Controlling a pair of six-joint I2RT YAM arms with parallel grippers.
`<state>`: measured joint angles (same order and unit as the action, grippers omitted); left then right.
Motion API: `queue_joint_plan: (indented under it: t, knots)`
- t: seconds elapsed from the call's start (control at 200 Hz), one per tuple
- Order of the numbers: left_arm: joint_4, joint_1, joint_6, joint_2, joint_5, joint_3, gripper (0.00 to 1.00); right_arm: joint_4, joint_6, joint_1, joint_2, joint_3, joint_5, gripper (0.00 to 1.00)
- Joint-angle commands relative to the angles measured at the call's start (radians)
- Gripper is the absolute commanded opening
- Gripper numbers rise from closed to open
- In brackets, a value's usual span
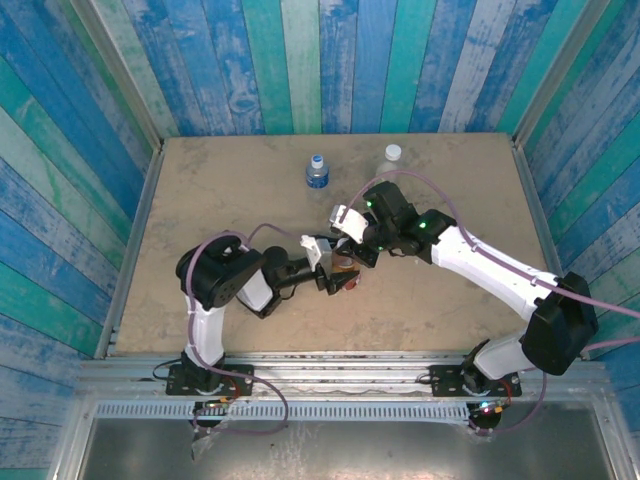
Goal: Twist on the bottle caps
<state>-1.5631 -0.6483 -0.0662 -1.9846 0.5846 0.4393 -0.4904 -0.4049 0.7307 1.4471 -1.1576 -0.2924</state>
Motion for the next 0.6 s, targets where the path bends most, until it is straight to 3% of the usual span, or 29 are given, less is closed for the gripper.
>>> queue_joint_plan:
  t: [0.0, 0.35, 0.421, 0.596]
  knots:
    - [-0.069, -0.010, 0.011, -0.065, -0.011, 0.030, 0.99, -0.099, 0.001, -0.004, 0.029, 0.009, 0.048, 0.28]
    - [-0.062, -0.010, 0.035, -0.055, -0.006, 0.006, 0.79, -0.101, 0.009, -0.008, 0.035, 0.003, 0.047, 0.28]
    - [-0.058, -0.010, 0.037, -0.049, 0.002, 0.006, 0.71, -0.102, 0.011, -0.009, 0.032, -0.002, 0.045, 0.30]
    - [-0.039, -0.010, 0.034, -0.034, 0.023, 0.008, 0.65, -0.076, 0.027, -0.008, 0.006, -0.011, -0.006, 0.35]
